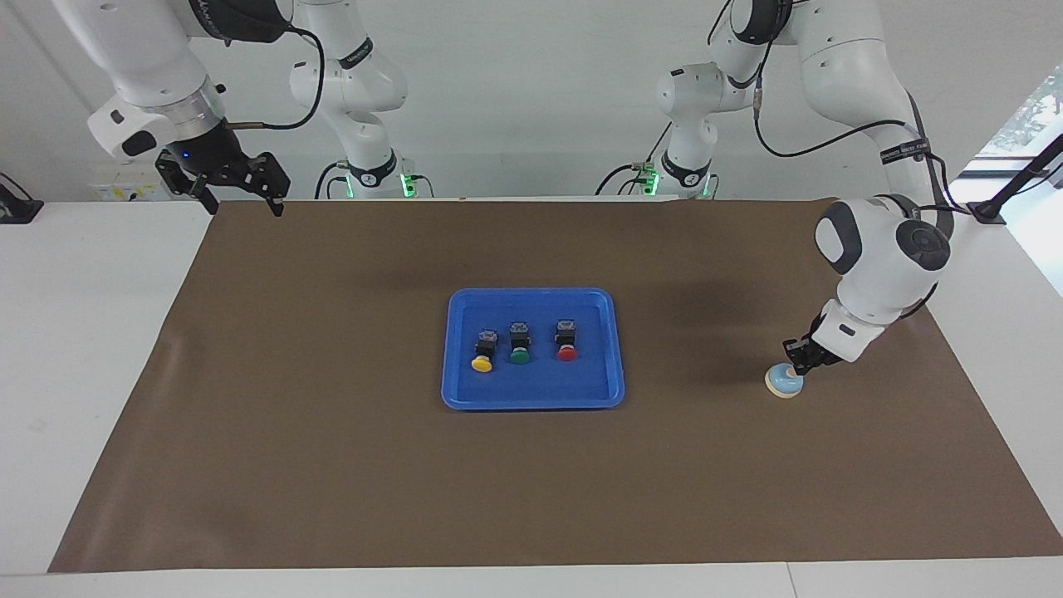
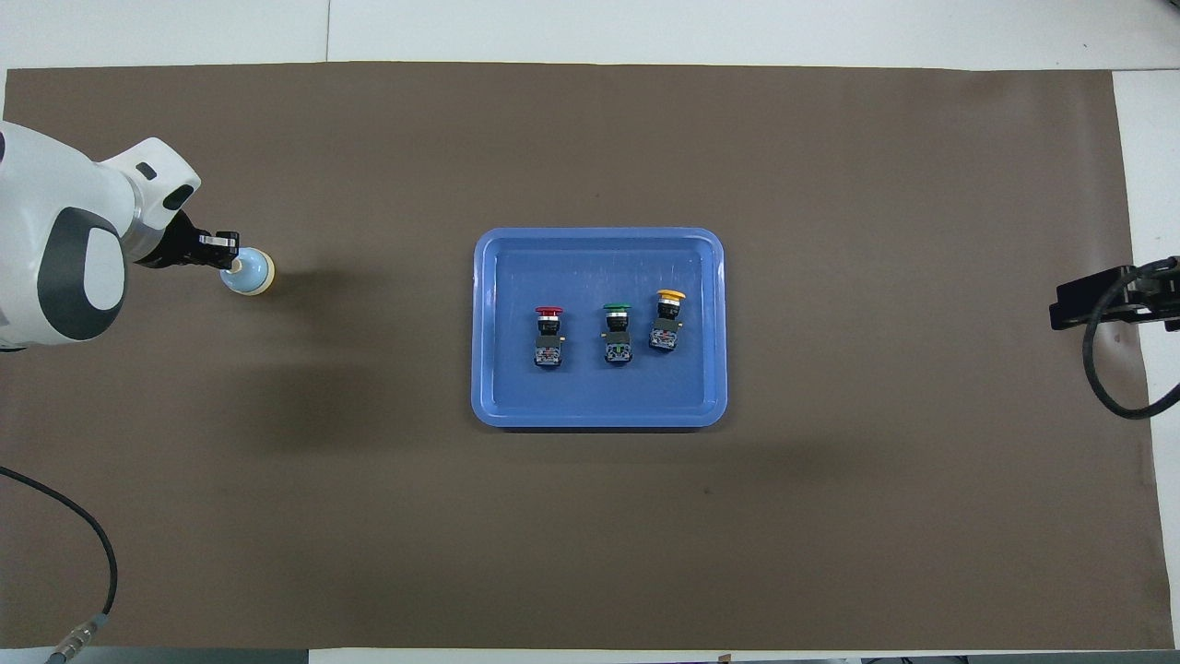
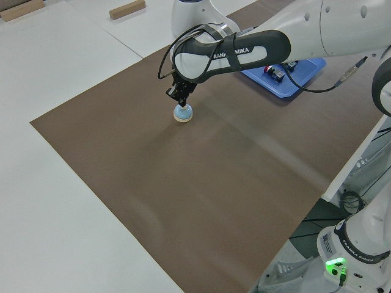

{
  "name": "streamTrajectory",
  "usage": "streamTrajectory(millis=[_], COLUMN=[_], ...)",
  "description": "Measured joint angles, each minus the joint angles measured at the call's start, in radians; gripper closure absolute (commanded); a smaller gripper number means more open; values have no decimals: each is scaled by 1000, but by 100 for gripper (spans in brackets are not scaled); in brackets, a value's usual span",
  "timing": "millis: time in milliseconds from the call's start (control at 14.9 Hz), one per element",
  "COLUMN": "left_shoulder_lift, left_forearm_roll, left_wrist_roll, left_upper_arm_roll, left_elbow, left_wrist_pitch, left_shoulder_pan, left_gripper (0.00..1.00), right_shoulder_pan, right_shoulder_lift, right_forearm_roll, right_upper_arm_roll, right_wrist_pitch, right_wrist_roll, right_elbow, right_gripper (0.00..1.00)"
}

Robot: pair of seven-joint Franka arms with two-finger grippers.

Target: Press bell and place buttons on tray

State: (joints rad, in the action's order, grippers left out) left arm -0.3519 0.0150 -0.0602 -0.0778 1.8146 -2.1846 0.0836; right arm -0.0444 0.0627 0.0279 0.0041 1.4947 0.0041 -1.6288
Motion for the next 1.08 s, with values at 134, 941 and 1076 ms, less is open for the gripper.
streamTrajectory(millis=[134, 941, 1076], left_shoulder_lift=[0, 20, 56], left_forearm_roll=[0, 0, 0], left_wrist_roll=[1, 12, 12], left_upper_arm_roll=[0, -1, -1], left_elbow=[10, -79, -119], left_wrist_pitch=[-7, 83, 149], left_shoulder_pan=[0, 0, 0], left_gripper=[100, 85, 0], right_shoulder_pan=[0, 0, 0], right_shoulder_lift=[0, 0, 0], right_forearm_roll=[0, 0, 0], right_upper_arm_roll=[0, 0, 0], right_wrist_pitch=[0, 0, 0], right_wrist_roll=[0, 0, 0], right_elbow=[0, 0, 0], right_gripper=[0, 0, 0])
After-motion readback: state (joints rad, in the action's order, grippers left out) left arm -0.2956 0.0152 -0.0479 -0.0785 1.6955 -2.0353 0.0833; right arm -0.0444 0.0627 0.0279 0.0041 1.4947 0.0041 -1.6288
